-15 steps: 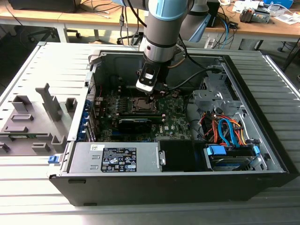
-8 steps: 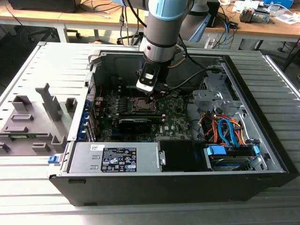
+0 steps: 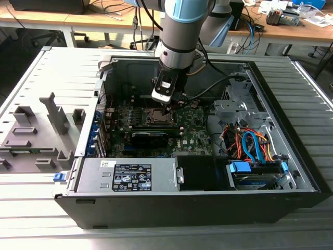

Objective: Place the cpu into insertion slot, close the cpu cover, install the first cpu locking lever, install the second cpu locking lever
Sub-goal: 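Install the first cpu locking lever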

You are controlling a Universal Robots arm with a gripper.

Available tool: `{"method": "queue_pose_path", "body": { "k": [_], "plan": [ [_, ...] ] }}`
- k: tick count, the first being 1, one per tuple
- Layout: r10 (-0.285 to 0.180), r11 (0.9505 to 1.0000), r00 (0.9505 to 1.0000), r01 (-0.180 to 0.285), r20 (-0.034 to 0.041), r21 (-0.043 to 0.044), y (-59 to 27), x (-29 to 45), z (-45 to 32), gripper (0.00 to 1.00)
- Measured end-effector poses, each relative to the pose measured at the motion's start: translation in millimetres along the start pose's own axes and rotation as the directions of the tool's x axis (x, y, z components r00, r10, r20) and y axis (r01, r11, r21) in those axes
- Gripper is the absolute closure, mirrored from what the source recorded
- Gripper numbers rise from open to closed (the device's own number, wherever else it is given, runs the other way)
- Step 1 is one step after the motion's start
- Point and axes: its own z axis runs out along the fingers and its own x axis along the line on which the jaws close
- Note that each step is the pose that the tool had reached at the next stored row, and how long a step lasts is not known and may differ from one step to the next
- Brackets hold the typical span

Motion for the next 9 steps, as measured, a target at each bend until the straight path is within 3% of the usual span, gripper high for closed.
{"method": "queue_pose_path", "body": {
  "k": [9],
  "plan": [
    [-0.011,0.9999,0.9999,0.011,0.0001,0.0008,0.0,0.0,0.0,0.89]
  ]
}}
